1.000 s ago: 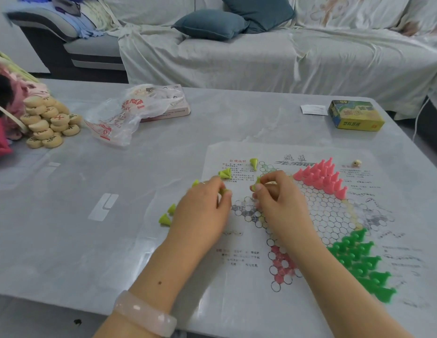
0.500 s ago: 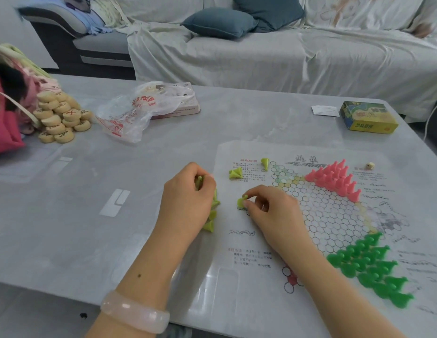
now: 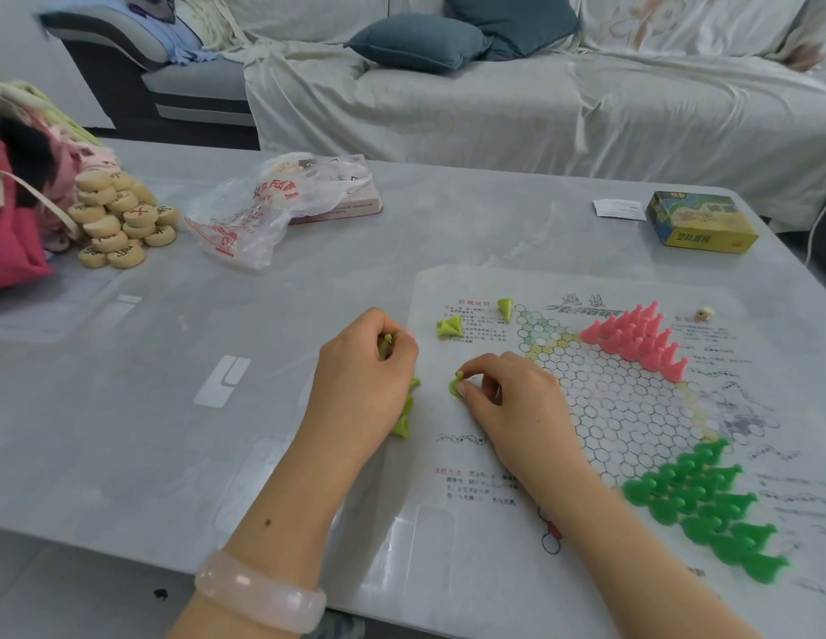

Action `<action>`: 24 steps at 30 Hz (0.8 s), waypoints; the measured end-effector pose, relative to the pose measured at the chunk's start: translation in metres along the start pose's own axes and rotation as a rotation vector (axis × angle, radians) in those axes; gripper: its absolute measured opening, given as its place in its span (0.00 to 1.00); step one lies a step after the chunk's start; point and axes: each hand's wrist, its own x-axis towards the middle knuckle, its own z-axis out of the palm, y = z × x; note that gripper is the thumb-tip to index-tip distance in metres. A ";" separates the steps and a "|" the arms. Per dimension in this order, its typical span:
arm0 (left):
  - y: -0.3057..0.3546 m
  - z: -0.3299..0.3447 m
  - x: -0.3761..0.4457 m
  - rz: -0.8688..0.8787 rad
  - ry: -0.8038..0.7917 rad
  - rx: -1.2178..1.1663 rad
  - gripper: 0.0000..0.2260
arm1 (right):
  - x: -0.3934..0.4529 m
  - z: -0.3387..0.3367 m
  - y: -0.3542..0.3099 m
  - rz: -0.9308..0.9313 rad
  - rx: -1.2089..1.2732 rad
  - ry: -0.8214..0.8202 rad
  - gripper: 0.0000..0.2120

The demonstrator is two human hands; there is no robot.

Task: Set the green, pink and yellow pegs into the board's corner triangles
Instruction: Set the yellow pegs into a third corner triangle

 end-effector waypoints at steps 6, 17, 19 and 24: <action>0.003 0.001 -0.002 -0.029 -0.020 -0.039 0.07 | 0.000 0.000 0.000 -0.011 -0.035 -0.014 0.05; 0.001 0.003 -0.001 -0.085 -0.044 -0.095 0.06 | 0.001 -0.004 0.000 0.005 -0.019 -0.047 0.05; 0.001 0.003 -0.001 -0.086 -0.052 -0.100 0.06 | 0.001 -0.004 -0.001 0.007 -0.021 -0.052 0.05; 0.004 0.003 -0.001 -0.198 -0.115 -0.252 0.10 | 0.000 -0.008 -0.004 0.008 0.050 -0.030 0.10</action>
